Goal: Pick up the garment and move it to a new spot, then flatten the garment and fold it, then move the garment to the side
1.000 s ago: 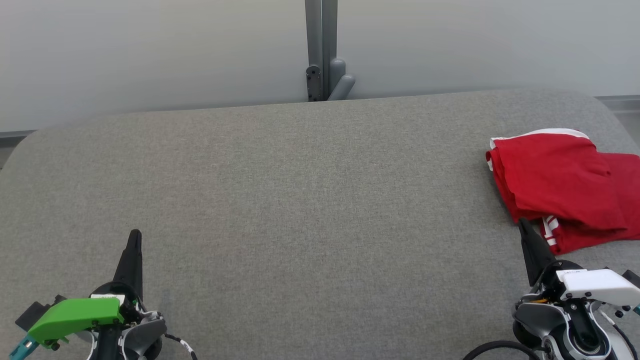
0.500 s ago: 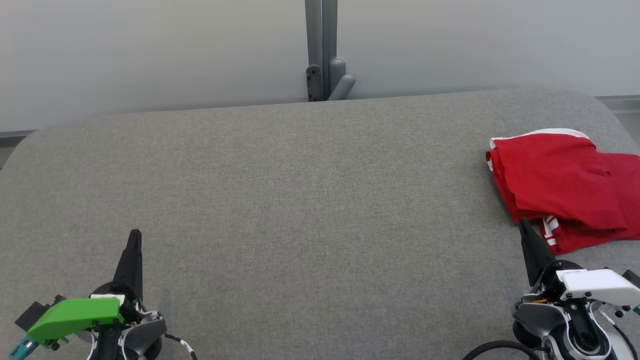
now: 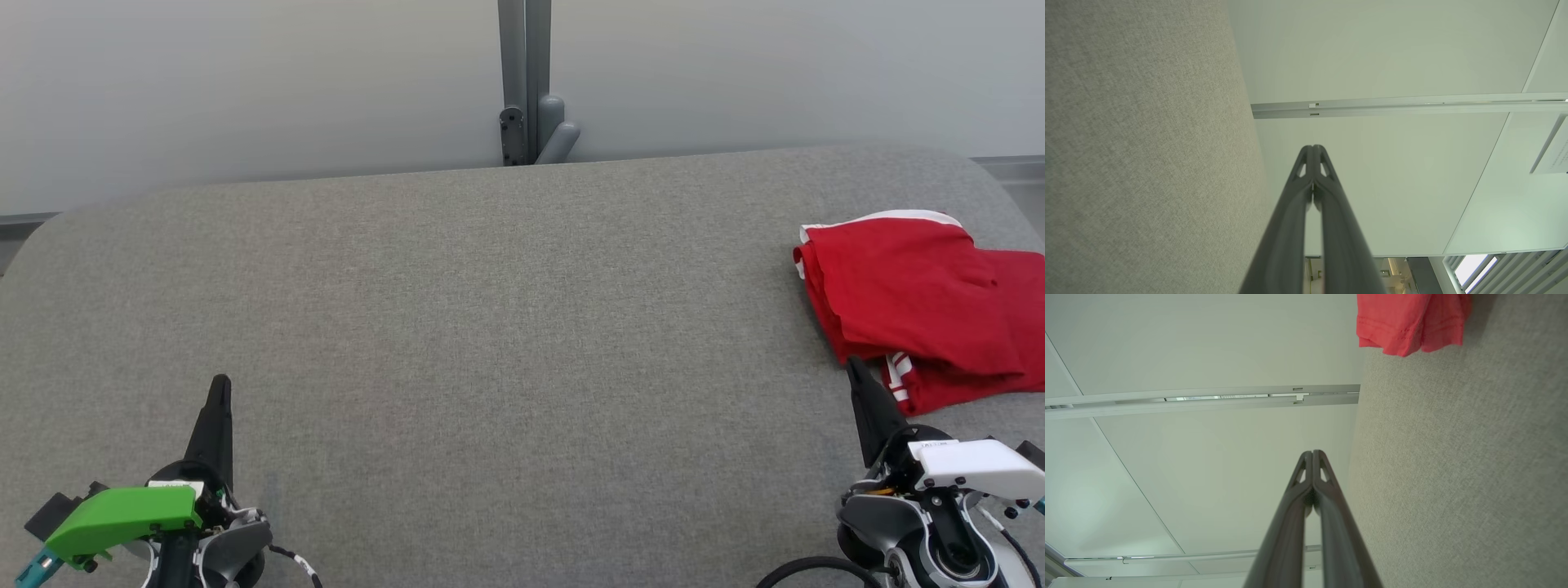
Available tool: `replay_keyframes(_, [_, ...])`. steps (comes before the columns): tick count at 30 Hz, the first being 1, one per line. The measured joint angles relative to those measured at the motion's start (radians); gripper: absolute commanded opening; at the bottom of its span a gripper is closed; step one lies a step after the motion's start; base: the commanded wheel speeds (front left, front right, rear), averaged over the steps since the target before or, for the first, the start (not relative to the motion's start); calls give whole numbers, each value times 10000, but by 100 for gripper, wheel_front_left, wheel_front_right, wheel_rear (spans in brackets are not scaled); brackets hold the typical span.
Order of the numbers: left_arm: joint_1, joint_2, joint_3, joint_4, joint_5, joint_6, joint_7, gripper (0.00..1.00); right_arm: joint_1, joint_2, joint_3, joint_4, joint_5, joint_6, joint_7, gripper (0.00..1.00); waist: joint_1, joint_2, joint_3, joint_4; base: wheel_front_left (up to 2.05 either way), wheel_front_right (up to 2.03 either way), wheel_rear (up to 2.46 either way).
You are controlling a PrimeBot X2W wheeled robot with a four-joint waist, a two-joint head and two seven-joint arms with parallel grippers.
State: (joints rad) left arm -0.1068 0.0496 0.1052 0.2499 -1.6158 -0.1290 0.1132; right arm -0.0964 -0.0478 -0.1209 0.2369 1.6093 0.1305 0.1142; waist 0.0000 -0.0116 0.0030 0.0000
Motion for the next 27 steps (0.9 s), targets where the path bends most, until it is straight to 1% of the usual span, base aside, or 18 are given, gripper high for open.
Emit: replay_keyframes(27, [-1,-2,2,0,0,0,2,0,0,0,0,0,0,0,0,0,0,0,0,0,0,0,0])
